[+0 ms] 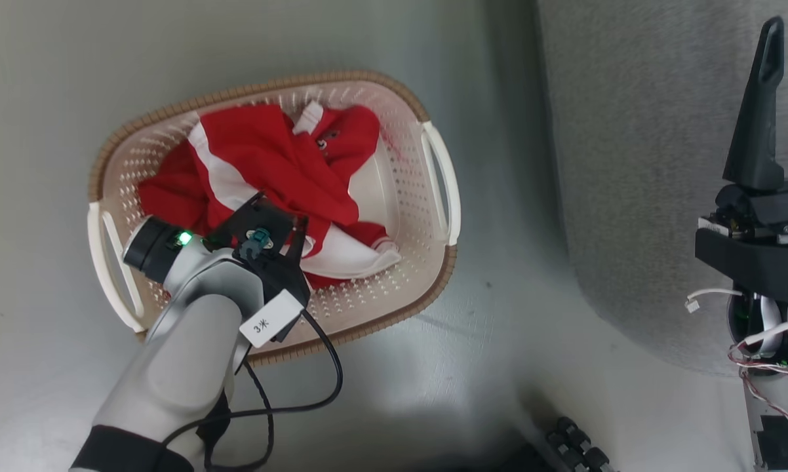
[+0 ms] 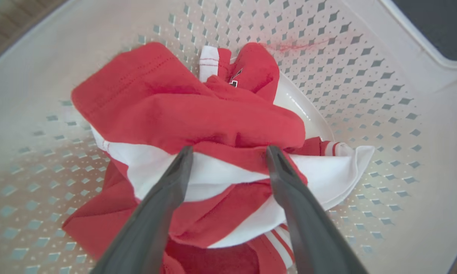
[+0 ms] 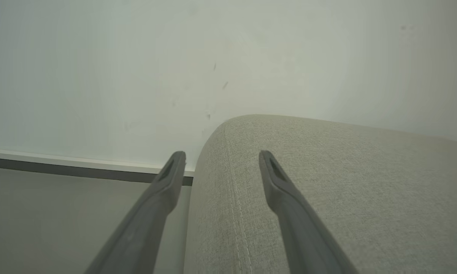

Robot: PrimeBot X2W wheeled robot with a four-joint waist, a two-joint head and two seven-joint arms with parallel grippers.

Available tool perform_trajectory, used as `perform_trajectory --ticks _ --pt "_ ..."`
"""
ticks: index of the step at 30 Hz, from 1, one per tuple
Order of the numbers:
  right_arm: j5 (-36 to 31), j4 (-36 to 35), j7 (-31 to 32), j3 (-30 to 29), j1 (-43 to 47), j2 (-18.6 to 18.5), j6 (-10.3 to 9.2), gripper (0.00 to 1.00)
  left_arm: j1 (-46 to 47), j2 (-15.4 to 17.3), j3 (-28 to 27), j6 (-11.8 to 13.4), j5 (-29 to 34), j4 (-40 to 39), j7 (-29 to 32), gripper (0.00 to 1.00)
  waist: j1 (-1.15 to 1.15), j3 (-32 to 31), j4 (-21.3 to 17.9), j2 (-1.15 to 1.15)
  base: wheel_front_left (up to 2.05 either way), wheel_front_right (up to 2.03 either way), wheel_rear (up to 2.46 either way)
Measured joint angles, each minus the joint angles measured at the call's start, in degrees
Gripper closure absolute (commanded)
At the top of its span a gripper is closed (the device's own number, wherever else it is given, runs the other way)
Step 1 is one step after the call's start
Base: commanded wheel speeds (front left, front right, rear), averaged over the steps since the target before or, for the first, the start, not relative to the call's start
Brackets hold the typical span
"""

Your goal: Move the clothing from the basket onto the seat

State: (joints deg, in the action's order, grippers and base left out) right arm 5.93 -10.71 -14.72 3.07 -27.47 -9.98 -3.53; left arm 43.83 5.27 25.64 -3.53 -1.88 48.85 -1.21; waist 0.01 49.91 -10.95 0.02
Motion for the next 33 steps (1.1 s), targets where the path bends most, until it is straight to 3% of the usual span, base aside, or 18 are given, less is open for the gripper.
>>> perform_trajectory --ticks 7,10,24,33 --pt "-0.9 0.5 0.0 0.3 -1.5 0.2 -0.07 0.00 3.0 0.0 -0.9 0.8 0.0 3.7 -1.4 0.00 0.00 3.6 0.0 0.00 0.00 0.00 0.00" --pt "-1.0 1.1 0.0 0.5 -1.7 0.3 -0.07 0.00 3.6 -0.2 -0.9 1.0 0.0 4.8 -2.3 1.00 0.00 4.0 -0.1 0.00 0.00 0.00 0.00" --pt "-1.4 6.7 0.0 0.6 -2.8 0.4 0.01 0.00 3.7 -2.0 -3.0 0.0 -4.4 6.0 -12.1 1.00 -0.01 0.7 1.0 -0.01 0.00 0.00 0.00" --pt "-1.6 11.1 0.0 1.1 -2.7 0.4 0.51 0.00 1.5 -2.2 -5.1 -2.1 -8.5 1.3 -13.1 1.00 -0.02 -5.2 2.7 -0.02 0.00 0.00 0.00"
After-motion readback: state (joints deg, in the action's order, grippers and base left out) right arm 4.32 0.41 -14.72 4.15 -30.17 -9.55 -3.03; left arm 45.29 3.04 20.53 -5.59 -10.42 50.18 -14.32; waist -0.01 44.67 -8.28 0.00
